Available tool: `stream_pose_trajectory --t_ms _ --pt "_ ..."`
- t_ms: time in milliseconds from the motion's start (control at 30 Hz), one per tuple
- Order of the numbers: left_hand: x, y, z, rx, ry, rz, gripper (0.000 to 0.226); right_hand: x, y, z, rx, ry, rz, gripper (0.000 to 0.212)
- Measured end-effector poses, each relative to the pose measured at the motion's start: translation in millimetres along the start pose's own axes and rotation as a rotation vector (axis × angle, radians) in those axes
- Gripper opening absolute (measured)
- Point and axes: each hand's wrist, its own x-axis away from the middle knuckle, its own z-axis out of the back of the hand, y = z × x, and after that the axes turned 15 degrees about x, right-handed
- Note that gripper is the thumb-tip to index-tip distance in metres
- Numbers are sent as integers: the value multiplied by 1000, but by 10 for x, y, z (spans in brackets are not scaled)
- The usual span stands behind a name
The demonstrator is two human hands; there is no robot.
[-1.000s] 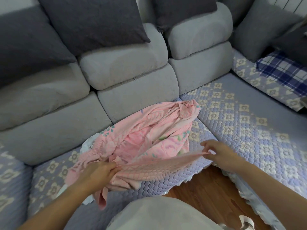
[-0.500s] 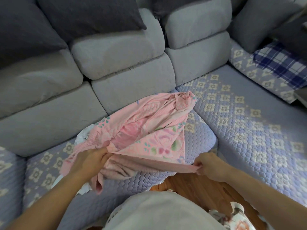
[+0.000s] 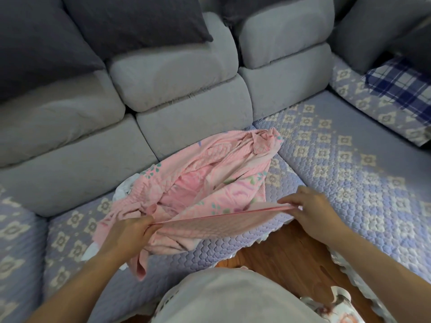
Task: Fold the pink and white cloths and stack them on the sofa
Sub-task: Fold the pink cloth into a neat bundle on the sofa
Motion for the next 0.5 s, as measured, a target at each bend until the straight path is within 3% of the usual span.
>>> stream_pose_trajectory --t_ms 100,200,233,300,400,500 --pt "40 129 -36 41 -65 42 59 -132 31 42 -204 66 -99 16" --pt "43 357 -47 95 -186 40 55 -192 -75 61 -833 38 -364 21" --pt "33 411 -29 104 -288 66 51 -194 -114 7 -894 10 -398 25" --pt "3 343 53 65 -460 153 51 -156 -101 -130 -538 -83 -241 34" --pt "93 -117 346 0 -504 253 81 -40 283 -133 160 -322 101 30" --pt "298 -446 563 -186 -655 234 111 145 842 -9 450 -616 150 49"
